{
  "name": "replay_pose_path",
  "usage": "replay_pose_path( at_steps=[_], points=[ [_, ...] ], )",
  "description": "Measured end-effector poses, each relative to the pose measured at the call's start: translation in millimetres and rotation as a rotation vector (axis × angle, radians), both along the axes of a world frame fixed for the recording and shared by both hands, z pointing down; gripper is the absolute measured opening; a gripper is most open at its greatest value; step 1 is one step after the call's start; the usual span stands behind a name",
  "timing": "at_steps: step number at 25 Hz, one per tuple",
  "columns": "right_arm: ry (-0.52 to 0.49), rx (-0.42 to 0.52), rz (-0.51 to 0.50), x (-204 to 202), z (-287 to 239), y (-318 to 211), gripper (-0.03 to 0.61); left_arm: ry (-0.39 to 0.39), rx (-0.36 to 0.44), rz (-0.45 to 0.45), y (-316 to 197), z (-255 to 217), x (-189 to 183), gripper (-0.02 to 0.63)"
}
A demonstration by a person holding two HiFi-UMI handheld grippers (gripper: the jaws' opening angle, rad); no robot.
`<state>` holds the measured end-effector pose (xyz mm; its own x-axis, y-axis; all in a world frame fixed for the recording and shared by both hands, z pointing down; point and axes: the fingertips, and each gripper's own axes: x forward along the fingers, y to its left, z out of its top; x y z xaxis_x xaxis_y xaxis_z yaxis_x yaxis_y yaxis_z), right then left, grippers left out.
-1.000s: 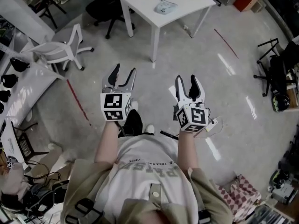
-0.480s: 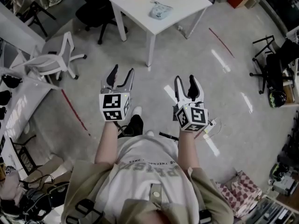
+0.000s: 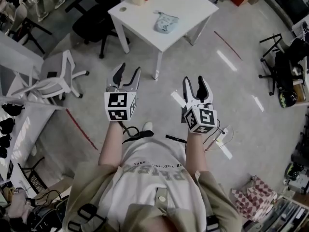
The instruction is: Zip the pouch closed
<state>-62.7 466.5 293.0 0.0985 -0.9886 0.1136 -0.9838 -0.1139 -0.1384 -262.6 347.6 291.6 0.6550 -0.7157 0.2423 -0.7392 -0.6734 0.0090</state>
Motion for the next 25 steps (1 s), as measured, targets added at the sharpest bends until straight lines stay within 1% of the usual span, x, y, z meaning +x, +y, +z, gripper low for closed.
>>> replay_pose_path(
  at_steps=[2,5,8,13,16,20,25],
  points=[
    [0.002,-0.009,0.021,0,2,-12,0.218,-0.009,0.001,0.015,-16,-1,-3,0.235],
    [0.006,-0.021,0.040,5,5,-26,0.218,-0.007,-0.003,0.012,-37,1,-7,0.235],
    [0.005,-0.038,0.046,12,11,-35,0.218,-0.001,-0.023,0.002,-51,10,-6,0.235],
    [-0.016,-0.078,0.059,22,28,-50,0.218,-0.022,-0.068,0.007,-67,31,1,0.235],
    [-0.023,-0.100,0.052,32,40,-67,0.218,-0.037,-0.095,0.008,-82,46,13,0.235],
    [-0.038,-0.127,0.041,55,54,-95,0.218,-0.063,-0.119,0.004,-107,60,37,0.235],
    [-0.037,-0.121,0.024,90,54,-138,0.218,-0.060,-0.112,-0.006,-145,57,71,0.235]
  ],
)
